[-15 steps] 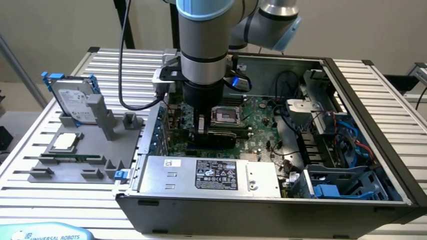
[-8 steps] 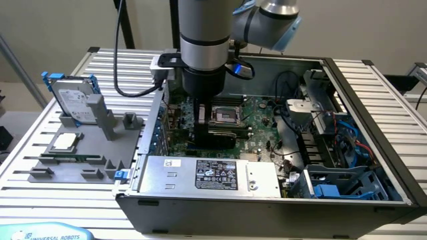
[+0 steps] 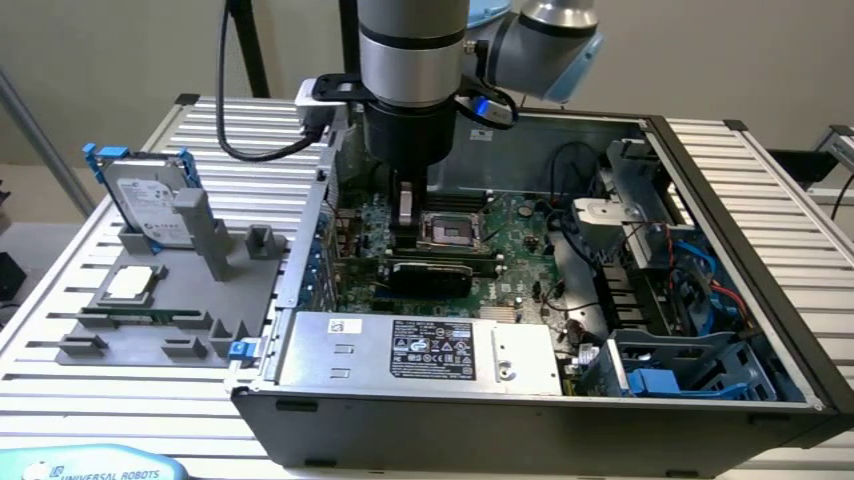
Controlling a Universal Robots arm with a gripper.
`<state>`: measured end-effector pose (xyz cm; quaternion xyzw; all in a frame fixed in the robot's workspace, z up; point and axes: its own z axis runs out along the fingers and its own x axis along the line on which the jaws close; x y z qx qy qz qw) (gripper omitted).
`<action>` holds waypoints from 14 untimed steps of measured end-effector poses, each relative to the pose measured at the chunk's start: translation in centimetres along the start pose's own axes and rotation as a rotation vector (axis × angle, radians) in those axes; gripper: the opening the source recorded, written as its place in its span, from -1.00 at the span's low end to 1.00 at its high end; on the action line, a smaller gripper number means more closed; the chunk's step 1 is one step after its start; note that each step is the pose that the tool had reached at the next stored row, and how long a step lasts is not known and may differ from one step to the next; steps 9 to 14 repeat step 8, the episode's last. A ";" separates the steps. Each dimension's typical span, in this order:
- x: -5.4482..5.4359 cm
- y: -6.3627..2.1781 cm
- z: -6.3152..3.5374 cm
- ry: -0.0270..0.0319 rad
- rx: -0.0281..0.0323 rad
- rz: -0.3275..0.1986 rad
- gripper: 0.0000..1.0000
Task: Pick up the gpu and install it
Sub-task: 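Insert the gpu into the slot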
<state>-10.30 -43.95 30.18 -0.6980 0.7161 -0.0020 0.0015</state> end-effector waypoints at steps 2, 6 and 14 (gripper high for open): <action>0.0 -0.01 0.00 -0.0003 0.0002 0.000 -0.79; 0.0 -0.01 -0.02 0.0000 0.0000 0.000 -0.79; 0.0 -0.01 -0.02 0.0000 0.0000 0.000 -0.79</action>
